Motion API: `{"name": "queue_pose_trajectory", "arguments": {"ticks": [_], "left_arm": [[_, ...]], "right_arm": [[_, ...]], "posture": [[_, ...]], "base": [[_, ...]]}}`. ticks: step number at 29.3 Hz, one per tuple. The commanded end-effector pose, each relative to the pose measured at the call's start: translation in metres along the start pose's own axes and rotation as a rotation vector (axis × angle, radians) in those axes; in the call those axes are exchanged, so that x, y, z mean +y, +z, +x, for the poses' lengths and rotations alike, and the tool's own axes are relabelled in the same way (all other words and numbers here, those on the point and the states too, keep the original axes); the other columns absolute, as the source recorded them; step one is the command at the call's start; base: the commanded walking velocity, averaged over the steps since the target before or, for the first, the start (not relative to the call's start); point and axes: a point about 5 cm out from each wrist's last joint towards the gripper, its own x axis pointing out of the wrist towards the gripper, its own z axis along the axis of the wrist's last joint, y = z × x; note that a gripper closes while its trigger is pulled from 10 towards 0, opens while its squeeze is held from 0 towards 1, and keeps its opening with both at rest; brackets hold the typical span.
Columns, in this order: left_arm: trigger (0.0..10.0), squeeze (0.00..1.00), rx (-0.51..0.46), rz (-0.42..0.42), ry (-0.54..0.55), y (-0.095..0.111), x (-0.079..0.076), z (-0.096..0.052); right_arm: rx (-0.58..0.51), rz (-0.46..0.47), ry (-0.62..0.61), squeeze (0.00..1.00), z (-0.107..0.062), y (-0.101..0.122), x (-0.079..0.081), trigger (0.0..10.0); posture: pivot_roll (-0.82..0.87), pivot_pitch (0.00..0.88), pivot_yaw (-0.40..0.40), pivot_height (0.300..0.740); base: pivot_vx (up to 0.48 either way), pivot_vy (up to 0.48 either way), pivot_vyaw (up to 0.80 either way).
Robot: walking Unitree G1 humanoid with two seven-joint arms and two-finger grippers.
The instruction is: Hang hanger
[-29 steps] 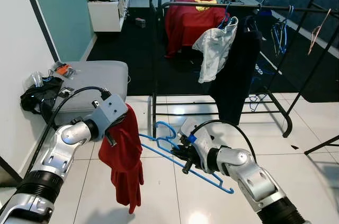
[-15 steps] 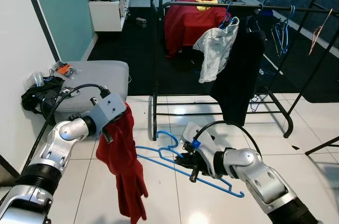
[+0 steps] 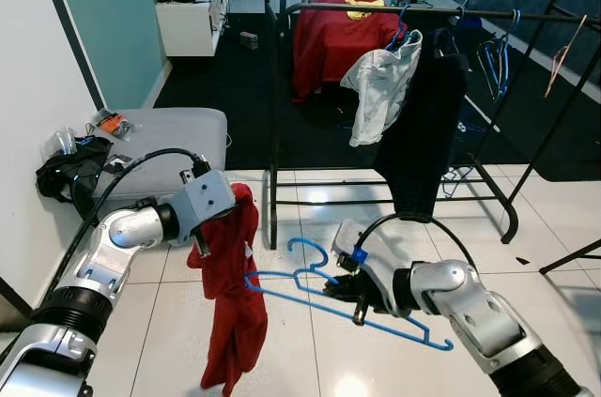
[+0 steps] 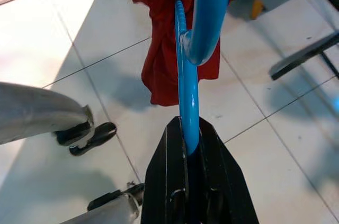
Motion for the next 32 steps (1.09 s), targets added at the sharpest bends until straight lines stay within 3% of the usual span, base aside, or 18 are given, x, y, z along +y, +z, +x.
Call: {"name": "queue_pose_trajectory", "arguments": {"ticks": [1,15,25,30,32], "left_arm": [[10.0,0.0,-0.026,0.032,-0.043,0.004,-0.004,0.002],[10.0,0.0,-0.055,0.092,-0.096,0.008,-0.008,0.003],[10.0,0.0,-0.126,0.134,-0.143,0.019,-0.011,0.002],[10.0,0.0,-0.191,0.156,-0.204,0.031,-0.02,0.003],[10.0,0.0,-0.257,0.196,-0.3,0.045,-0.035,0.002]], "right_arm": [[-0.021,0.001,-0.014,0.0,-0.006,0.008,-0.006,10.0],[0.095,0.04,0.038,0.0,-0.025,-0.005,-0.01,10.0],[0.123,0.101,-0.032,0.0,-0.028,-0.013,-0.02,10.0],[0.109,0.148,-0.04,0.0,-0.026,-0.014,-0.022,10.0],[0.092,0.211,-0.015,0.0,-0.022,-0.018,-0.021,10.0]], "posture": [[-0.06,0.0,-0.001,0.74],[-0.06,0.0,-0.001,0.74],[-0.06,0.0,0.001,0.74],[-0.06,0.0,0.0,0.74],[-0.05,0.0,-0.006,0.74]], "base": [[0.0,0.0,0.0],[0.0,0.0,0.0],[0.0,0.0,0.0],[0.0,0.0,0.0],[0.0,0.0,0.0]]}}
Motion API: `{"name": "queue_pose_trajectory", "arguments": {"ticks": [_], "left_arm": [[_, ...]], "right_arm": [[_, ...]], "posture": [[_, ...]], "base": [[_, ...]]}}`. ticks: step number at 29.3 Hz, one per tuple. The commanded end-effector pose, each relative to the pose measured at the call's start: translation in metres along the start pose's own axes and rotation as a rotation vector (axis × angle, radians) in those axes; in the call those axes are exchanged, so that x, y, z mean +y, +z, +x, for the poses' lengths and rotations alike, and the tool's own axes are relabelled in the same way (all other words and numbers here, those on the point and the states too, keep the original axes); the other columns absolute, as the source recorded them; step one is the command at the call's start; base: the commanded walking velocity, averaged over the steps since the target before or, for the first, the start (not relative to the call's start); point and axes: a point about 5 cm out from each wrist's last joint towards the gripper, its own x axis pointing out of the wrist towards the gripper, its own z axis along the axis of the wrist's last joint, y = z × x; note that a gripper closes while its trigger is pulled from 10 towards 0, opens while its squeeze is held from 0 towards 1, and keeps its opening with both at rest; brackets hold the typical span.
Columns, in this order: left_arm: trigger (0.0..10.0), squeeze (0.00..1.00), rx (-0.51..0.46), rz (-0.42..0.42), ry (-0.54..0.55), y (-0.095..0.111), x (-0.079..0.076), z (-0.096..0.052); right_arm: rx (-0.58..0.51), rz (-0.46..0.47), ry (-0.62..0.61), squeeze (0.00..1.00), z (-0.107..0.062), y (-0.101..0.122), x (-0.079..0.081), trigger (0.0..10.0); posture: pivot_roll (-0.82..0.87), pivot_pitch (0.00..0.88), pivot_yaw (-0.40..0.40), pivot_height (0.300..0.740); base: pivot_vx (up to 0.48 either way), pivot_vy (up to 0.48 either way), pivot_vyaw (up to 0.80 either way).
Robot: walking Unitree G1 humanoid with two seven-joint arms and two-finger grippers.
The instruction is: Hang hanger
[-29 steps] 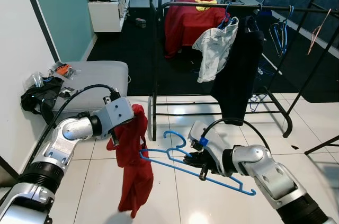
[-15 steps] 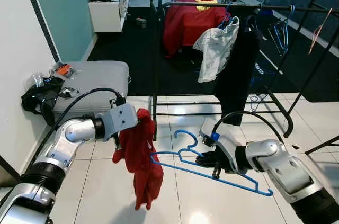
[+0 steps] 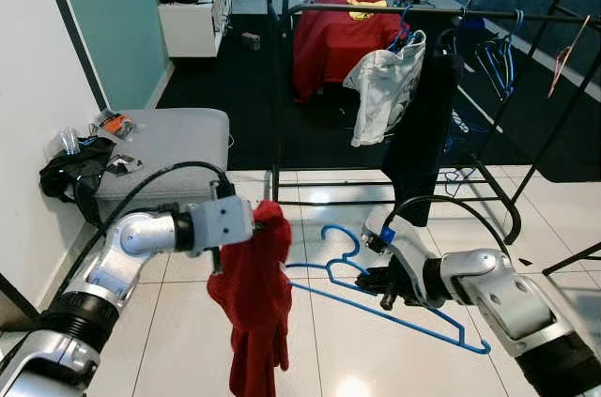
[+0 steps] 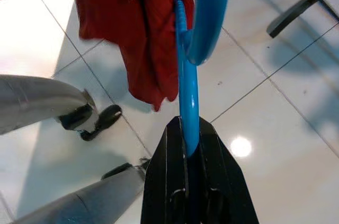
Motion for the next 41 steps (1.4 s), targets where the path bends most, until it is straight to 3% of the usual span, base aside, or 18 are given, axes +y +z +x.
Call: {"name": "queue_pose_trajectory", "arguments": {"ticks": [1,8,11,15,20,25,27,28,32,36,41], "left_arm": [[10.0,0.0,-0.048,0.038,-0.068,0.011,-0.007,0.001],[10.0,0.0,-0.077,0.081,-0.125,0.018,-0.014,0.007],[10.0,0.0,-0.056,0.086,-0.121,0.014,-0.014,0.007],[10.0,0.0,0.003,0.082,-0.113,0.005,-0.01,0.002],[10.0,0.0,0.026,0.079,-0.108,0.002,-0.009,-0.001],[10.0,0.0,0.096,0.071,-0.111,-0.007,-0.006,-0.017],[10.0,0.0,0.096,0.071,-0.111,-0.007,-0.006,-0.017],[10.0,0.0,0.106,0.072,-0.114,-0.008,-0.005,-0.02],[10.0,0.0,0.119,0.079,-0.115,-0.01,-0.004,-0.024],[10.0,0.0,0.133,0.089,-0.094,-0.012,0.001,-0.025],[10.0,0.0,0.131,0.094,-0.08,-0.012,0.004,-0.024]], "right_arm": [[-0.018,0.044,0.013,0.0,0.001,0.0,-0.002,10.0],[0.014,0.041,0.091,0.0,0.006,-0.008,0.003,10.0],[-0.006,0.0,0.134,0.0,0.003,-0.002,0.006,10.0],[-0.036,-0.126,0.17,0.0,-0.011,0.009,0.004,10.0],[-0.021,-0.158,0.169,0.0,-0.019,0.009,0.0,10.0],[0.136,-0.239,0.187,0.0,-0.059,-0.001,-0.014,10.0],[0.136,-0.239,0.187,0.0,-0.059,-0.001,-0.014,10.0],[0.201,-0.248,0.196,0.0,-0.07,-0.007,-0.017,10.0],[0.307,-0.234,0.211,0.0,-0.089,-0.02,-0.022,10.0],[0.368,-0.215,0.22,0.0,-0.101,-0.029,-0.023,10.0],[0.356,-0.209,0.226,0.0,-0.104,-0.028,-0.022,10.0]], "posture": [[-0.05,0.0,-0.006,0.74],[-0.04,0.0,-0.01,0.74],[-0.04,0.0,-0.008,0.74],[-0.05,0.0,-0.005,0.74],[-0.05,0.0,-0.009,0.74],[-0.05,0.0,-0.011,0.74],[-0.05,0.0,-0.011,0.74],[-0.05,0.0,-0.009,0.74],[-0.06,0.0,-0.005,0.74],[-0.07,0.0,-0.004,0.74],[-0.07,0.0,-0.003,0.74]], "base": [[0.0,0.0,0.0],[0.0,0.0,0.0],[0.0,0.0,0.0],[0.0,0.0,0.0],[0.0,0.0,0.0],[0.0,0.0,0.0],[0.0,0.0,0.0],[0.0,0.0,0.0],[0.0,0.0,0.0],[0.0,0.0,0.0],[0.0,0.0,0.0]]}}
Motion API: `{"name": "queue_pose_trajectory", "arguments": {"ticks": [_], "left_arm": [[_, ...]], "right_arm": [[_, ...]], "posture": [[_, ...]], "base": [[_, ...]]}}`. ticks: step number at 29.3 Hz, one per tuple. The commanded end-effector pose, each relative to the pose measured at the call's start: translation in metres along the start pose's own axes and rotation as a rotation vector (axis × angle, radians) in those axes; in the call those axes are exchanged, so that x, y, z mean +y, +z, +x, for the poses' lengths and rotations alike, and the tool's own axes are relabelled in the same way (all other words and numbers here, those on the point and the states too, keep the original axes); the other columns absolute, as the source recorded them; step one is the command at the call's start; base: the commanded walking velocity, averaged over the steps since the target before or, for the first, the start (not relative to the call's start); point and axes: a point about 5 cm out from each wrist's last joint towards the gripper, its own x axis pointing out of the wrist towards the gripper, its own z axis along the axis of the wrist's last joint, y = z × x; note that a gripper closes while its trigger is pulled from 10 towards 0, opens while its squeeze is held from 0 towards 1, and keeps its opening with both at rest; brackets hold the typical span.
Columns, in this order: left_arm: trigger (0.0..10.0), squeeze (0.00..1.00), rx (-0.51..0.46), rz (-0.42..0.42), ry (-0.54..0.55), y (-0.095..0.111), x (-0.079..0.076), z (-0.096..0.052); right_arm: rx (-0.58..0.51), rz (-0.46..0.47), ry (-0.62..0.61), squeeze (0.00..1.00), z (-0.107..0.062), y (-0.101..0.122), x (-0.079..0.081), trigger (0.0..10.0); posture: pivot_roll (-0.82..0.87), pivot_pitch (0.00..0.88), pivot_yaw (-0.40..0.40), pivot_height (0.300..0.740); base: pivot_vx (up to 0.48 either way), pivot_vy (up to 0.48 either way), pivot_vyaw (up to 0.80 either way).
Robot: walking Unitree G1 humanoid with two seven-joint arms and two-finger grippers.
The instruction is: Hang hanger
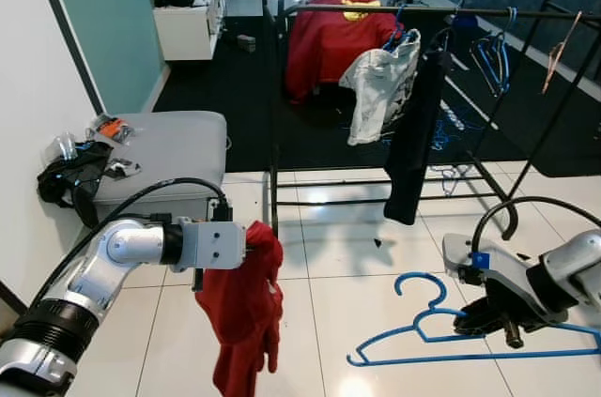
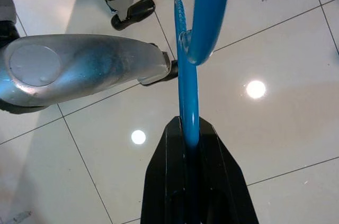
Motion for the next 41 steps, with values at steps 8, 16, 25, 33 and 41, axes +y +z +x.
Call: {"name": "queue_pose_trajectory", "arguments": {"ticks": [8,16,25,33,41], "left_arm": [[10.0,0.0,-0.028,0.05,0.011,0.008,0.015,0.004],[10.0,0.0,-0.033,0.038,0.01,0.007,0.014,0.006],[10.0,0.0,-0.083,0.027,0.028,0.014,0.017,0.008],[10.0,0.0,-0.131,0.033,0.031,0.023,0.022,0.011],[10.0,0.0,-0.151,0.022,0.046,0.026,0.023,0.011]], "right_arm": [[-0.165,-0.145,-0.153,0.0,-0.026,0.036,-0.019,10.0],[-0.212,-0.168,-0.203,0.0,-0.033,0.043,-0.025,10.0],[-0.289,-0.177,-0.195,0.0,-0.027,0.048,-0.03,10.0],[-0.403,-0.22,-0.288,0.0,-0.021,0.056,-0.044,10.0],[-0.456,-0.176,-0.266,0.0,-0.018,0.052,-0.047,10.0]], "posture": [[-0.06,0.0,-0.003,0.74],[-0.07,0.0,-0.009,0.74],[-0.07,0.0,-0.012,0.74],[-0.07,0.0,-0.017,0.74],[-0.07,0.0,-0.023,0.74]], "base": [[0.0,0.0,0.0],[0.0,0.0,0.0],[0.0,0.0,0.0],[0.0,0.0,0.0],[0.0,0.0,0.0]]}}
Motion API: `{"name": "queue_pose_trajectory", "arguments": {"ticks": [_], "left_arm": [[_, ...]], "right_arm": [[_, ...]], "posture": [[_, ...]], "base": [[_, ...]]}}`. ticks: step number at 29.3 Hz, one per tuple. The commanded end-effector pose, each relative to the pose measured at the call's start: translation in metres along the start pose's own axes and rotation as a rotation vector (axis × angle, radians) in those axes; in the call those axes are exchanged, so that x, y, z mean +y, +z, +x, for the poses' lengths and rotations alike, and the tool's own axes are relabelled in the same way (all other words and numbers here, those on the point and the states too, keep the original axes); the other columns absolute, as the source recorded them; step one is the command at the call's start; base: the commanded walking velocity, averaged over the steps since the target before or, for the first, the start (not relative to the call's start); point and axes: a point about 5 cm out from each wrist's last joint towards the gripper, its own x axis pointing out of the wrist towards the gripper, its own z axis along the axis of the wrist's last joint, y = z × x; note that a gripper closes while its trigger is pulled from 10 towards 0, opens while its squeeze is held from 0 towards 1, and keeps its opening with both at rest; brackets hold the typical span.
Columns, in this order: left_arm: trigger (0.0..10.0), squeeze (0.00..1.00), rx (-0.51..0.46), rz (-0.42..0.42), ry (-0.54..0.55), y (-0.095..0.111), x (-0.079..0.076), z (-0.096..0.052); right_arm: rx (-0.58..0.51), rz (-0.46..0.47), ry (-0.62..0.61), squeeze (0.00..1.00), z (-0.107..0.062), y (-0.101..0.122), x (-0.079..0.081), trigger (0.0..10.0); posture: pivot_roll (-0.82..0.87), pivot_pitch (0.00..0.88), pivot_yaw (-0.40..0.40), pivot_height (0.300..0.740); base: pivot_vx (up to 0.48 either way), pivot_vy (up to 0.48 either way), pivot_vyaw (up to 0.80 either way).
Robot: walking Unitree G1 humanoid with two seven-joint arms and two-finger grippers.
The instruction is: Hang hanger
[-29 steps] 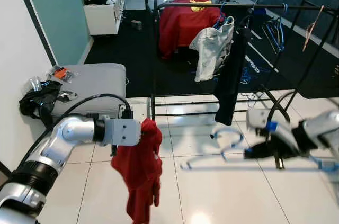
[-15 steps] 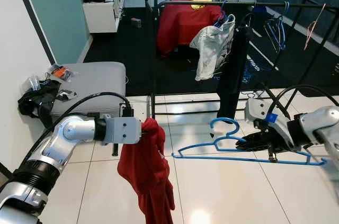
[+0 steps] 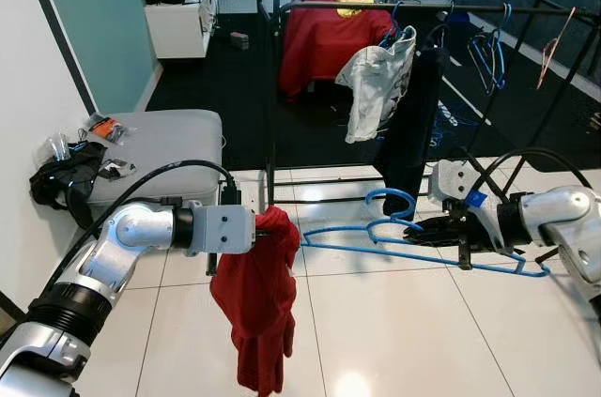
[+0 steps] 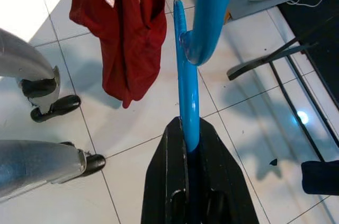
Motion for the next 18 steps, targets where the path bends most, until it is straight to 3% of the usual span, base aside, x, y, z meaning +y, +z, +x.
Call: {"name": "queue_pose_trajectory", "arguments": {"ticks": [1,9,18], "left_arm": [[10.0,0.0,-0.043,0.004,0.018,0.007,0.004,0.003],[10.0,0.0,-0.019,-0.002,0.015,0.004,0.006,0.001],[10.0,0.0,-0.048,0.005,0.02,0.009,0.01,0.002]], "right_arm": [[-0.036,0.019,0.004,0.0,-0.001,0.001,-0.001,10.0],[-0.04,0.124,0.074,0.0,-0.008,-0.008,0.003,10.0],[-0.086,0.152,0.094,0.0,-0.011,-0.007,0.002,10.0]], "posture": [[-0.07,0.0,-0.023,0.74],[-0.07,0.0,-0.022,0.74],[-0.07,0.0,-0.024,0.74]], "base": [[0.0,0.0,0.0],[0.0,0.0,0.0],[0.0,0.0,0.0]]}}
